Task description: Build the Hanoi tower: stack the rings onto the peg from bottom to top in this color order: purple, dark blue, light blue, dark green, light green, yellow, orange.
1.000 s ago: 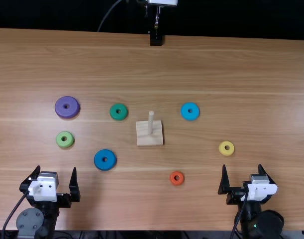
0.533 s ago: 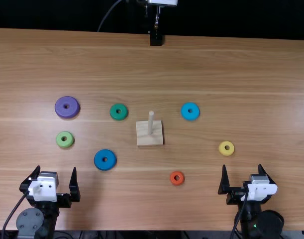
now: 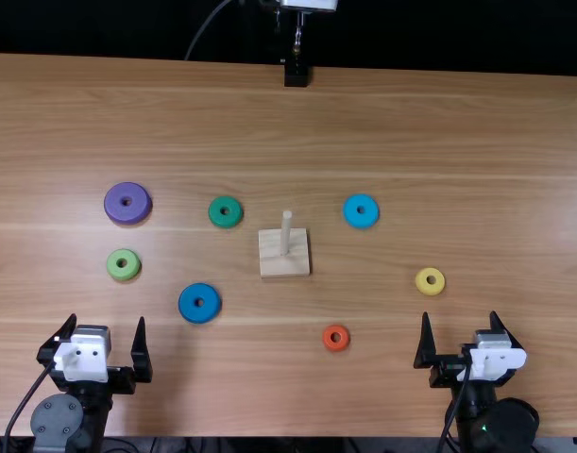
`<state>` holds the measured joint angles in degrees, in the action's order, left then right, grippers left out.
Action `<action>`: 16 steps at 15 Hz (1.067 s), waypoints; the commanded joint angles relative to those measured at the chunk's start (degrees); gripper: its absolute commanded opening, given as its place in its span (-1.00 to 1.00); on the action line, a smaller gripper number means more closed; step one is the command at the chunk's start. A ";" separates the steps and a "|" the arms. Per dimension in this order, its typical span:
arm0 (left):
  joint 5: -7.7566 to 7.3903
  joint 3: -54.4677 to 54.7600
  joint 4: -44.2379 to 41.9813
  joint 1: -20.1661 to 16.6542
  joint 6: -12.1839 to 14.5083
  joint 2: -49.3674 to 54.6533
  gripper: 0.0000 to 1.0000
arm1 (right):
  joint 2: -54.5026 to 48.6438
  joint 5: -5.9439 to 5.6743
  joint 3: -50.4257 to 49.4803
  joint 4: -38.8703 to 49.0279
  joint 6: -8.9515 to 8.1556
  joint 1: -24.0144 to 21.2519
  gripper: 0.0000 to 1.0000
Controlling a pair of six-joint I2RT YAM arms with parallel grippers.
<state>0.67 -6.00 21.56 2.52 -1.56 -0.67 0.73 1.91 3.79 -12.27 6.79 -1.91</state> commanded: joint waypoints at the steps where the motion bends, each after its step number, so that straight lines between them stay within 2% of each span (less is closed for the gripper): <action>1: -0.24 6.00 4.81 -0.42 0.40 0.67 1.00 | -0.73 0.41 -2.91 -4.35 0.07 -0.55 1.00; 3: -0.24 4.95 4.28 -0.50 0.51 -0.04 1.00 | -0.73 0.41 -2.91 -4.35 -0.04 -0.55 1.00; 8: -0.35 -16.32 5.02 -0.68 0.09 -17.09 1.00 | -0.73 0.30 -2.91 -4.35 0.07 -0.55 1.00; 10: -0.56 -25.64 5.54 -1.03 0.09 -25.88 1.00 | -0.73 0.30 -2.91 -4.35 0.07 -0.55 1.00; 16: -0.46 -53.59 5.54 -5.25 -0.12 -61.21 1.00 | -0.73 0.41 -2.91 -4.35 -0.04 -0.55 1.00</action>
<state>0.64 -57.76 27.05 -2.37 -1.72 -60.27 0.73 1.91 3.79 -12.25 6.76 -1.93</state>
